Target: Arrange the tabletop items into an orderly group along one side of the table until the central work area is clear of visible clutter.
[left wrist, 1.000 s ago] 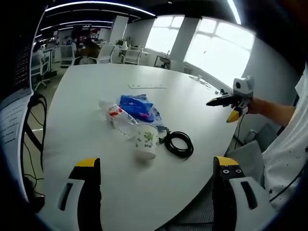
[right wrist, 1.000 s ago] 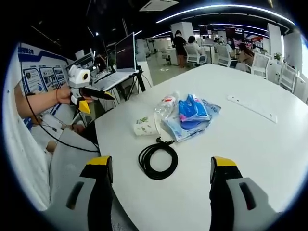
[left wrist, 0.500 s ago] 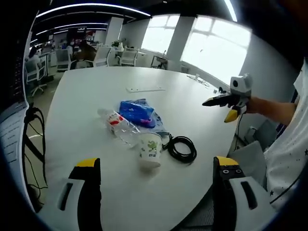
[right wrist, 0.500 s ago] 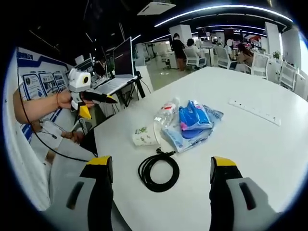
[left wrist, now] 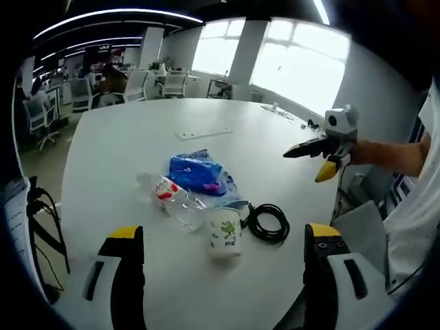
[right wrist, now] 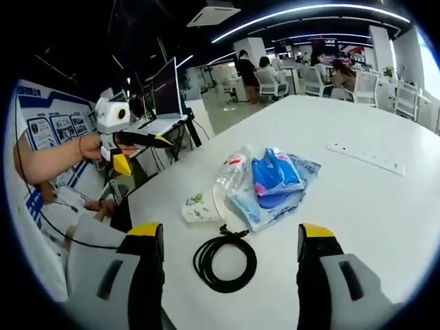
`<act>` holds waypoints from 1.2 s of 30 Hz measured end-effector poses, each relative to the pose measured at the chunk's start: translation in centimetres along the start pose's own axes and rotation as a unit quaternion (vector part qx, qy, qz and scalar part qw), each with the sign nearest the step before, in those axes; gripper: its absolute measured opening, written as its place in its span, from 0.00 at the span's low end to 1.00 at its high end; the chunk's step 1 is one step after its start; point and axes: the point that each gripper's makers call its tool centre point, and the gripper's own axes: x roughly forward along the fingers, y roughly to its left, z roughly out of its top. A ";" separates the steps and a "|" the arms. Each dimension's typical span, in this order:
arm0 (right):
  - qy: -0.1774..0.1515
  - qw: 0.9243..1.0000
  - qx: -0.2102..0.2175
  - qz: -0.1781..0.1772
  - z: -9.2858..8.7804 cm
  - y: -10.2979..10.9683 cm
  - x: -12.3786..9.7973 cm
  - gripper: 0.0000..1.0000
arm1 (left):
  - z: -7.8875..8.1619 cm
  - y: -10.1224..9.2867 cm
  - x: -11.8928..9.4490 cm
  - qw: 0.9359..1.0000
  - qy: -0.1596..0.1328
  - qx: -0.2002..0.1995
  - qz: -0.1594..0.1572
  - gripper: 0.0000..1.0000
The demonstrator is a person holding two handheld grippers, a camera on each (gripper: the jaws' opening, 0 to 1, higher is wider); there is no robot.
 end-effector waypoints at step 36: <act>-0.021 0.997 0.056 -0.052 1.7 -2.6 4.4 0.73 | 5.0 2.4 6.2 0.997 0.002 0.050 -0.053 1.00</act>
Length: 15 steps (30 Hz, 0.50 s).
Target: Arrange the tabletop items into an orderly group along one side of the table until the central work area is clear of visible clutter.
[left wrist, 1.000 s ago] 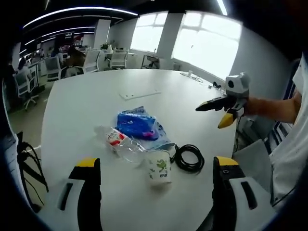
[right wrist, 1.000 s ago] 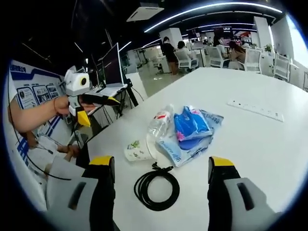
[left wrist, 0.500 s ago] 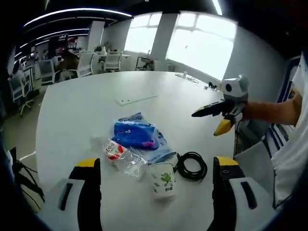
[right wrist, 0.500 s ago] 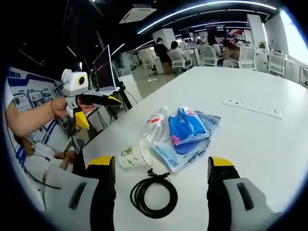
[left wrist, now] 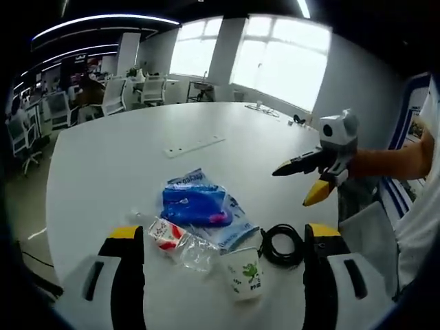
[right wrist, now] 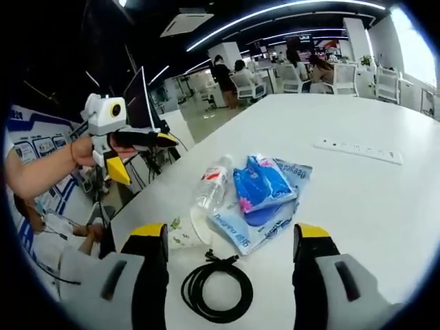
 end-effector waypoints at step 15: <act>-0.006 1.000 0.017 -0.026 0.4 -0.7 2.1 0.68 | 1.7 1.0 2.8 1.000 0.003 0.022 -0.014 1.00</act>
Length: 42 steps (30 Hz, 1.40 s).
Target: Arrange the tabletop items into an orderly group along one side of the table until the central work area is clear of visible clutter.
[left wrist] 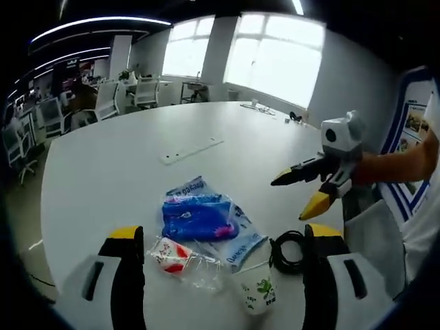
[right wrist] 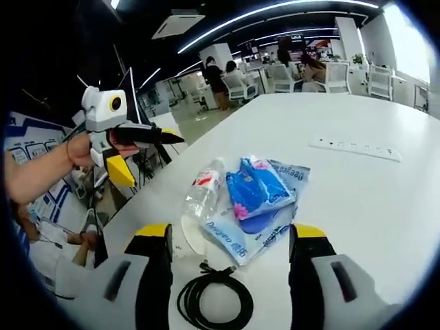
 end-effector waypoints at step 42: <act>0.004 0.996 0.057 -0.068 -0.2 -2.8 4.7 0.51 | -0.5 6.2 5.3 0.999 0.036 0.010 0.004 0.84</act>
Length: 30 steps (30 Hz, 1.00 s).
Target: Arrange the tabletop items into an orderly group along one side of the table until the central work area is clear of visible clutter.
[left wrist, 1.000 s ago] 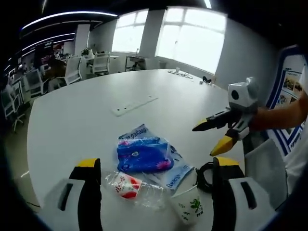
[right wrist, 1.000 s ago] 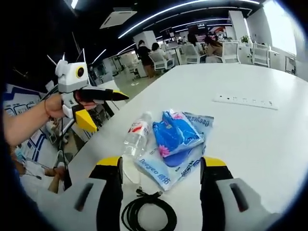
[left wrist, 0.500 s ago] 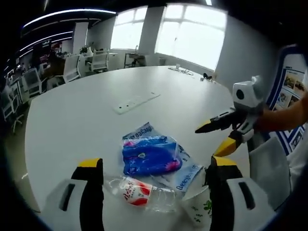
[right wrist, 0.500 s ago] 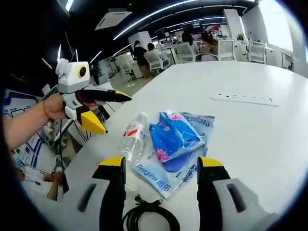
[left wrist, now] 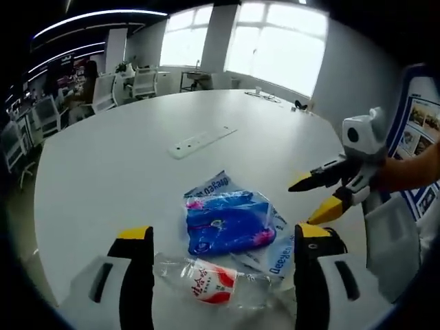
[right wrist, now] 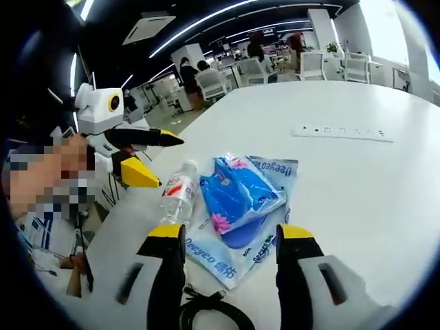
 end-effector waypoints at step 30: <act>0.005 0.997 0.070 -0.037 -0.8 -1.2 3.0 0.40 | -1.3 3.6 3.2 0.998 0.042 0.036 0.022 0.65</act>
